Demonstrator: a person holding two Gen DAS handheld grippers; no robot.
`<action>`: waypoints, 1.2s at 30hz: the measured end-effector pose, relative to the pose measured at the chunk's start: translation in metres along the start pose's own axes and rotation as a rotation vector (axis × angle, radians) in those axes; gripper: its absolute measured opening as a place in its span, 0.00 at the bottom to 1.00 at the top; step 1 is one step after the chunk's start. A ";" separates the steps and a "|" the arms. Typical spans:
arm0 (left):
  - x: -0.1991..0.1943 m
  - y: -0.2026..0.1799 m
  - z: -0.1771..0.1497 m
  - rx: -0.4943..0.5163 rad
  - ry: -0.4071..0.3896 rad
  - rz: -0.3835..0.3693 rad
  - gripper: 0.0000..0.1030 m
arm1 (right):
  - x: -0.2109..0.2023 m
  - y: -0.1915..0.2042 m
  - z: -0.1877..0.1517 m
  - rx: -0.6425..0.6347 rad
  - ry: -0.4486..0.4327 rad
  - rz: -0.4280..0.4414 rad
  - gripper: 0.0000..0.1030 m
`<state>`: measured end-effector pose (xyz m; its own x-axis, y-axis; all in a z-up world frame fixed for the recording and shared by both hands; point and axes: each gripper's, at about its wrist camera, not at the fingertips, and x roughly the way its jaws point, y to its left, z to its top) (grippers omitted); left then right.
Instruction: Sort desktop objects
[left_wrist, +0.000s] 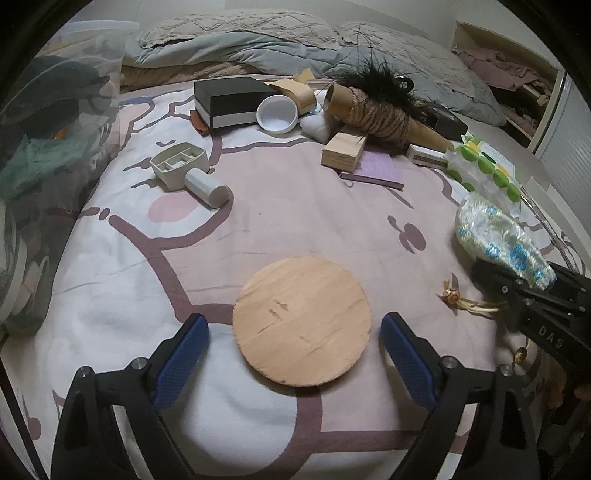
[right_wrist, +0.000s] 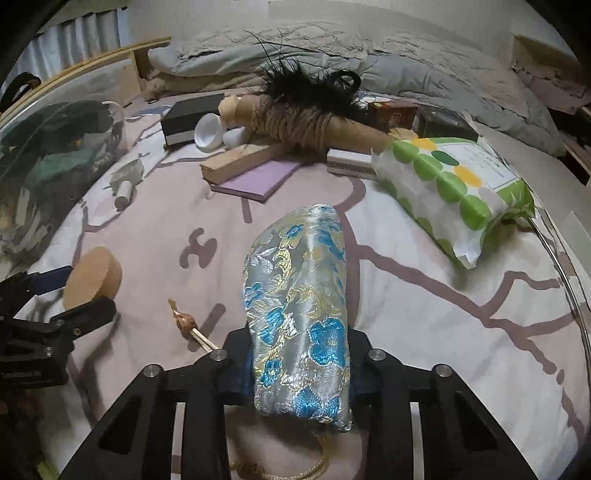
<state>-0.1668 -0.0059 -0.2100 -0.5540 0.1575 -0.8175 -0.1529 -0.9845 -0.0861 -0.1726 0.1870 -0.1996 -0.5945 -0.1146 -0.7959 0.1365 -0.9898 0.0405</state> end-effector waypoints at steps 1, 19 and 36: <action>0.000 0.000 0.000 -0.002 0.001 -0.001 0.85 | -0.001 0.000 0.000 0.001 -0.004 0.007 0.29; -0.027 -0.004 0.009 -0.003 -0.090 -0.042 0.66 | -0.020 0.003 0.005 0.009 -0.067 0.116 0.28; -0.093 -0.001 0.047 -0.004 -0.264 -0.082 0.66 | -0.067 0.013 0.035 -0.007 -0.184 0.235 0.28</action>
<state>-0.1538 -0.0161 -0.1071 -0.7343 0.2505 -0.6309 -0.2027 -0.9679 -0.1484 -0.1588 0.1785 -0.1248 -0.6797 -0.3549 -0.6419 0.2925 -0.9337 0.2065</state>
